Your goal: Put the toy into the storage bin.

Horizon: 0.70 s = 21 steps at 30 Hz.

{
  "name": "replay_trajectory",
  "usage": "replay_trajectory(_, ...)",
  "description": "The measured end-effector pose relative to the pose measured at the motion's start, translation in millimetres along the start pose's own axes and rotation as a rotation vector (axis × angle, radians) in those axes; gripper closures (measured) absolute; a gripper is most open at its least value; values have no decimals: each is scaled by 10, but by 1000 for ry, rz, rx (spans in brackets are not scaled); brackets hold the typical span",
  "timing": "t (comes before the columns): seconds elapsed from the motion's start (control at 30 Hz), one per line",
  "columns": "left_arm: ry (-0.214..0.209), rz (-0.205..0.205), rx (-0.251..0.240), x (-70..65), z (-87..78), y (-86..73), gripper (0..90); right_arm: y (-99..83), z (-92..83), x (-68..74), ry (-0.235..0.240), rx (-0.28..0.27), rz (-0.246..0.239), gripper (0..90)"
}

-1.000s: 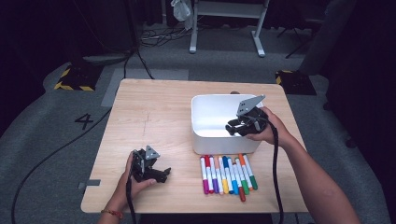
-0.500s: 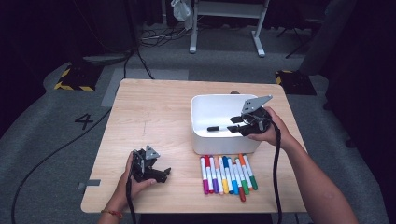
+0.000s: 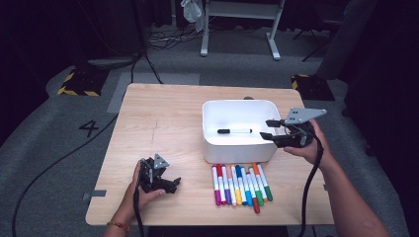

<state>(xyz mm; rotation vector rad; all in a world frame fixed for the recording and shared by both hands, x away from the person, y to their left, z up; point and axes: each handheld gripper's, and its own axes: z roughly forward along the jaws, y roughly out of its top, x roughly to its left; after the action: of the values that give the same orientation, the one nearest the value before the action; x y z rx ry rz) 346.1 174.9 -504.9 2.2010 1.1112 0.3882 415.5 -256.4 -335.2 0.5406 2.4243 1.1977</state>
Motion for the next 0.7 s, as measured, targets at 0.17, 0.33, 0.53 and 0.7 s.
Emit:
replay_trajectory(0.17, -2, -5, -2, -4, 2, -1, 0, -161, -207, 50, -19, -22, 19, 495)
replay_trajectory(0.33, -2, -3, 0, -2, 1, -1, 0, -352, -310, 137, -33, -25, 29, 479)
replay_trajectory(0.53, -2, -1, 0, -1, 0, 0, 0, -695, -293, 324, -5, 1, 55, 453)
replay_trajectory(0.7, -2, -2, 1, -1, 0, -1, 0, -1017, -193, 464, 25, 61, 86, 438)
